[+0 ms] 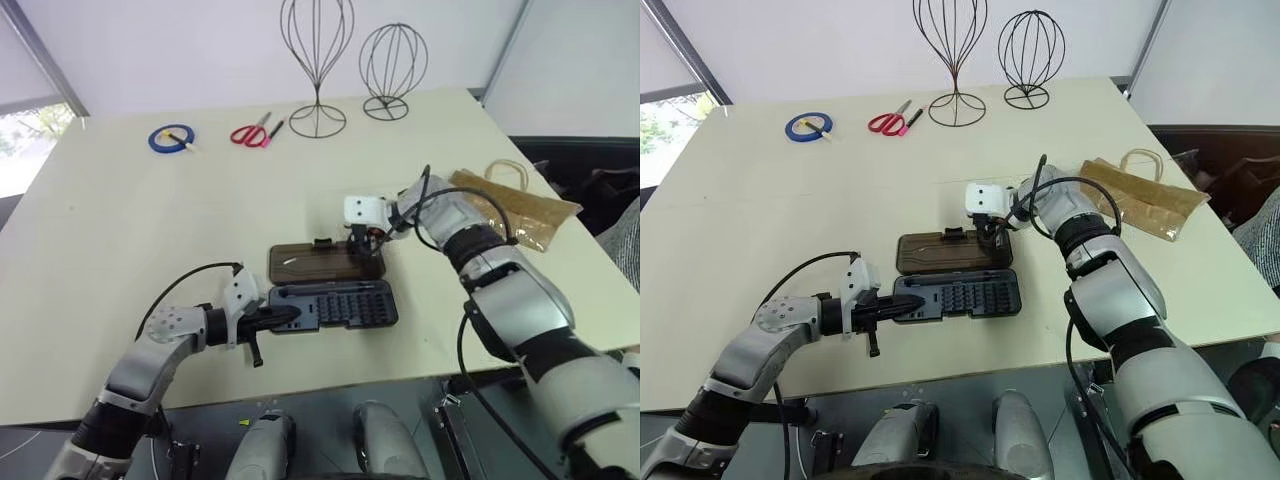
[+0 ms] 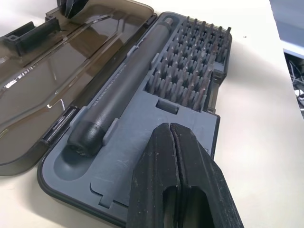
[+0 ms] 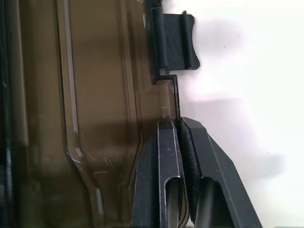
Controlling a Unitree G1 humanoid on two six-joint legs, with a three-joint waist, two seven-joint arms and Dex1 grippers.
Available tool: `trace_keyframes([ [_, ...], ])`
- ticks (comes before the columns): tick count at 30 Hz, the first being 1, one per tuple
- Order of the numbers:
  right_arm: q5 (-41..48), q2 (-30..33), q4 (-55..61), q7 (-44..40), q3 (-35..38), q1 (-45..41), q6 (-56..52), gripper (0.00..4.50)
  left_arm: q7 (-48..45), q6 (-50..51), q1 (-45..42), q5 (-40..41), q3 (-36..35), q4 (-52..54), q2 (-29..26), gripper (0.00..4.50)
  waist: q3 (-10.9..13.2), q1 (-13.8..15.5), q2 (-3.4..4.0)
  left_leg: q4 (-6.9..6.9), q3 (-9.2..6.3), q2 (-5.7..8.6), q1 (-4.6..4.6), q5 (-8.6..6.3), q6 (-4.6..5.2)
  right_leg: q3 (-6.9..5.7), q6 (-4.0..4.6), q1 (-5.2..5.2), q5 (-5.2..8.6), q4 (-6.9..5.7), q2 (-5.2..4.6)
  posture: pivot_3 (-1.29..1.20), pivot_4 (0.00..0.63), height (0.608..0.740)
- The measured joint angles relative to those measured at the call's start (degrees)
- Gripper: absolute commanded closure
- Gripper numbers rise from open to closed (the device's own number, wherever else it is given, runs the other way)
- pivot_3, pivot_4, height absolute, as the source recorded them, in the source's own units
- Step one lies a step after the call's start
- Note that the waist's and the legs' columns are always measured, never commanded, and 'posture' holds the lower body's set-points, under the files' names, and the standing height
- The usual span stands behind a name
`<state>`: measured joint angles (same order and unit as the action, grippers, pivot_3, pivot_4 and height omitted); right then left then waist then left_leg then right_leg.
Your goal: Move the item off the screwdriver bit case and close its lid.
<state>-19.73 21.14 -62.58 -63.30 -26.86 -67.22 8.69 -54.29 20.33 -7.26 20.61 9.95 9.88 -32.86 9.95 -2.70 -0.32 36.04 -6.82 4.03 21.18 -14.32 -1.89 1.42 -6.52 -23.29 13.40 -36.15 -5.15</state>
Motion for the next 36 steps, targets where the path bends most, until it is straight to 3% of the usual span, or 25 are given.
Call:
trace_keyframes([
  [4, -1.5, 3.3, 9.6, 2.4, 0.1, 3.6, 1.8, 4.48, 0.3, 0.0, -0.3, 0.0, 0.0, -0.1, 0.6, 4.50, 0.1, 0.4, 0.05, 0.04, -0.04, 0.02, 0.20, 0.02, -0.02, 0.00, -0.03, -0.14, -0.01, 0.01, -0.02, 0.00, 0.150, 0.740],
  [7, -1.4, 7.5, 24.5, 2.6, 1.7, 9.0, -1.7, 4.48, 0.1, 0.0, -1.0, 0.0, 0.1, -0.7, 0.8, 4.50, 0.1, 0.7, 0.04, -0.03, -0.10, 0.03, 0.27, 0.01, -0.02, -0.01, -0.06, -0.17, 0.00, 0.06, -0.08, 0.00, 0.150, 0.740],
  [14, -1.2, 14.5, 59.7, -0.2, 7.9, 23.3, -20.8, 4.48, -0.3, 0.0, -3.4, 0.0, 0.1, -3.3, 1.3, 4.50, 0.1, 1.8, 0.03, -0.07, -0.09, 0.00, 0.32, 0.00, -0.01, -0.01, -0.15, -0.20, 0.08, 0.10, -0.13, 0.00, 0.150, 0.740],
  [19, -1.2, 16.1, 74.6, -1.4, 10.2, 28.4, -32.4, 4.48, -0.5, 0.0, -5.0, -0.1, 0.0, -4.9, 1.5, 4.50, 0.1, 1.7, 0.02, -0.09, -0.02, -0.03, 0.32, 0.00, -0.01, -0.02, -0.05, -0.21, 0.18, 0.13, -0.21, 0.00, 0.150, 0.740],
  [25, -1.4, 16.8, 81.6, 0.0, 10.6, 30.6, -35.8, 4.48, -0.8, 0.4, -6.5, -0.1, 0.0, -6.0, 1.6, 4.50, 0.1, 1.7, -0.01, -0.10, 0.02, 0.00, 0.33, 0.00, -0.01, -0.02, -0.08, -0.21, 0.19, 0.17, -0.28, 0.00, 0.150, 0.740],
  [36, -2.6, 16.7, 81.0, 5.7, 9.5, 32.6, -31.4, 4.48, -0.5, 4.7, -7.8, 2.3, -1.1, -6.2, 2.2, 4.50, 0.2, 1.7, -0.11, -0.09, 0.02, 0.00, 0.34, 0.00, -0.01, -0.03, -0.08, -0.22, 0.19, 0.17, -0.29, 0.00, 0.150, 0.740],
])
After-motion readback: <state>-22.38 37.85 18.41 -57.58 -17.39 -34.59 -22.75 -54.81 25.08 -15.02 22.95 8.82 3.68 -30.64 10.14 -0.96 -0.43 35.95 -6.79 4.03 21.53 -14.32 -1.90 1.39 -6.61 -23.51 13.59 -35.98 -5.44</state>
